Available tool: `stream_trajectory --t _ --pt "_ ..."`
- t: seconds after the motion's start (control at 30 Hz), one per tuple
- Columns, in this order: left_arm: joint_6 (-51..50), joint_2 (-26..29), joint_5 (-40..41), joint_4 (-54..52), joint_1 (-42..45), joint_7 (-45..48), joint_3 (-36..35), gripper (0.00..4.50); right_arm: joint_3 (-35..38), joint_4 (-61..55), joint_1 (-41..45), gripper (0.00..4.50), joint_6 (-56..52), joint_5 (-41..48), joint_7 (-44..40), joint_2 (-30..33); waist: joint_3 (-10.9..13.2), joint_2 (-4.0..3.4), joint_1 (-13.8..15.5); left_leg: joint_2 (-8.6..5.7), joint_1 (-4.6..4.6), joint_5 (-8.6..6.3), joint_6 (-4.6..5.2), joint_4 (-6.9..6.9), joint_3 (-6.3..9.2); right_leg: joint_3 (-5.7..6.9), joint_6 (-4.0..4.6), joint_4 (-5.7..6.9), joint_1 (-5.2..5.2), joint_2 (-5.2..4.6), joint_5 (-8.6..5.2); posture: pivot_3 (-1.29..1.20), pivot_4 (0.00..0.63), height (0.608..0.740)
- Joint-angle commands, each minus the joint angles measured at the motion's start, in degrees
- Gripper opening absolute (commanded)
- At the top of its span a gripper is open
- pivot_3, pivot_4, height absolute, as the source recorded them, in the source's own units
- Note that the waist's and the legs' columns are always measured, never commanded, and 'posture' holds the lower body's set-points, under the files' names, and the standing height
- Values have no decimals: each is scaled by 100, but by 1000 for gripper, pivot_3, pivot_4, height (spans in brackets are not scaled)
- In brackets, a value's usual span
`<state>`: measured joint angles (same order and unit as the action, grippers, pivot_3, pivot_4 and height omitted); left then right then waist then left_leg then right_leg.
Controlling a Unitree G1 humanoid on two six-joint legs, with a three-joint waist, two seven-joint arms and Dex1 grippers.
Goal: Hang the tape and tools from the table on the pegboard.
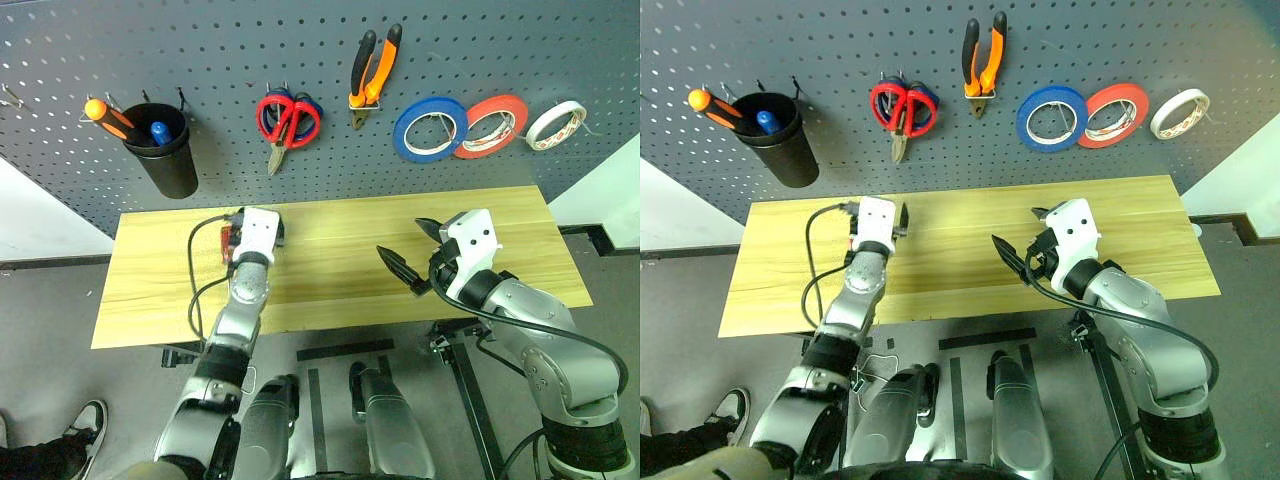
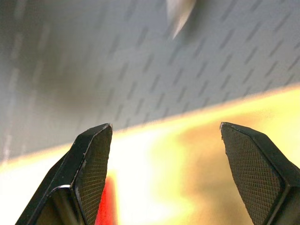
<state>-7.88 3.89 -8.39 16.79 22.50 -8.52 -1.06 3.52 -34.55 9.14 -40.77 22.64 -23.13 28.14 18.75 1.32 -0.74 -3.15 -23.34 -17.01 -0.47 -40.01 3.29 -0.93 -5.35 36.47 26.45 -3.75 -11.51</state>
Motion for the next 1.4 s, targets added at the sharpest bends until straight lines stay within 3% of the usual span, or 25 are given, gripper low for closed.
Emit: stream_trajectory --t 0.03,0.33,0.5,0.8,1.4 --pt "-749 199 291 -639 -210 133 -434 3832 58 -182 -50 4500 100 0 -20 36 0 0 5 0 0 0 0 -1 0 0 1 0 0 0 0 8 282 740" --pt "-2218 683 1341 -50 775 415 -1536 3832 63 -252 -151 4500 15 47 -62 81 0 1 19 -4 0 1 -1 -5 3 5 1 2 -5 -1 2 2 303 740" --pt "-2737 771 1555 261 1113 632 -1499 3832 58 -224 -140 4500 -4 55 -110 118 0 1 -20 -1 0 0 0 -1 2 4 0 -2 0 3 2 1 308 740" --pt "-4310 922 1465 -467 1103 535 -1279 3832 60 -192 -138 4500 1 38 -133 149 0 1 -5 0 0 0 0 0 3 3 1 -2 0 3 2 14 306 740" --pt "-4113 973 1416 565 1480 824 -917 3832 13 -263 -133 4500 -123 64 -100 123 0 1 4 -1 -1 0 0 1 3 3 0 -6 0 -2 2 2 322 740"
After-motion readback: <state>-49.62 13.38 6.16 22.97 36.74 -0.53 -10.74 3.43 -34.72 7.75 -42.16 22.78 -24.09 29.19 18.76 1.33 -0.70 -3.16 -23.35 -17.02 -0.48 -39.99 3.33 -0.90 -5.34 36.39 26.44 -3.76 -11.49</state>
